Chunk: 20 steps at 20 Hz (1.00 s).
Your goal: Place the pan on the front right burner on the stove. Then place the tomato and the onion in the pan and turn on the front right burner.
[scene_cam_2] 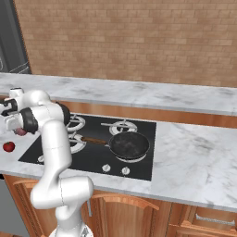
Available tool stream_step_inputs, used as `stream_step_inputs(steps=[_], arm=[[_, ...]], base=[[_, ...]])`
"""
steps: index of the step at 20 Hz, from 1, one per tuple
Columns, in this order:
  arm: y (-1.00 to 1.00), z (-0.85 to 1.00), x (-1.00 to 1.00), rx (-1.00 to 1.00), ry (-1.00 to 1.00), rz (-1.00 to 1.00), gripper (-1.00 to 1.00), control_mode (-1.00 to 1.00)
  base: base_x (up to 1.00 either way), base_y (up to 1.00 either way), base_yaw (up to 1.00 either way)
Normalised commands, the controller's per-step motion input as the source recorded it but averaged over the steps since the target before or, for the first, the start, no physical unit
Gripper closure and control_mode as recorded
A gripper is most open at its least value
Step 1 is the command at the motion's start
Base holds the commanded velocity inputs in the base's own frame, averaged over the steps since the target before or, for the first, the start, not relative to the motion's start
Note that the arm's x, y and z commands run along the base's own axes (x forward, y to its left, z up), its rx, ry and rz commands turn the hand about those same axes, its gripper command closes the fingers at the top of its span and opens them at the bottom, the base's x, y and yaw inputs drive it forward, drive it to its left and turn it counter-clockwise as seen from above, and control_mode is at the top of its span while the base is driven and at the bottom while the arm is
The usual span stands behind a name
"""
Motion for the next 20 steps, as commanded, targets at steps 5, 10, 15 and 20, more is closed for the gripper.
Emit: stream_step_inputs(steps=[5, 10, 15, 20], arm=[[-0.07, 0.58, -0.36, 0.0, -0.08, 0.0, 1.0, -1.0], [-0.33, 0.49, -0.29, 0.0, -0.05, -0.05, 1.0, -1.0], [-0.77, 0.4, -0.15, 0.03, -0.03, -0.11, 1.0, -1.0], [-0.76, 0.52, 0.0, 0.07, -0.03, -0.15, 1.0, -1.0]], base=[[0.0, 0.0, 0.0], [0.0, 0.0, 0.0], [0.0, 0.0, 0.0], [0.0, 0.0, 0.0]])
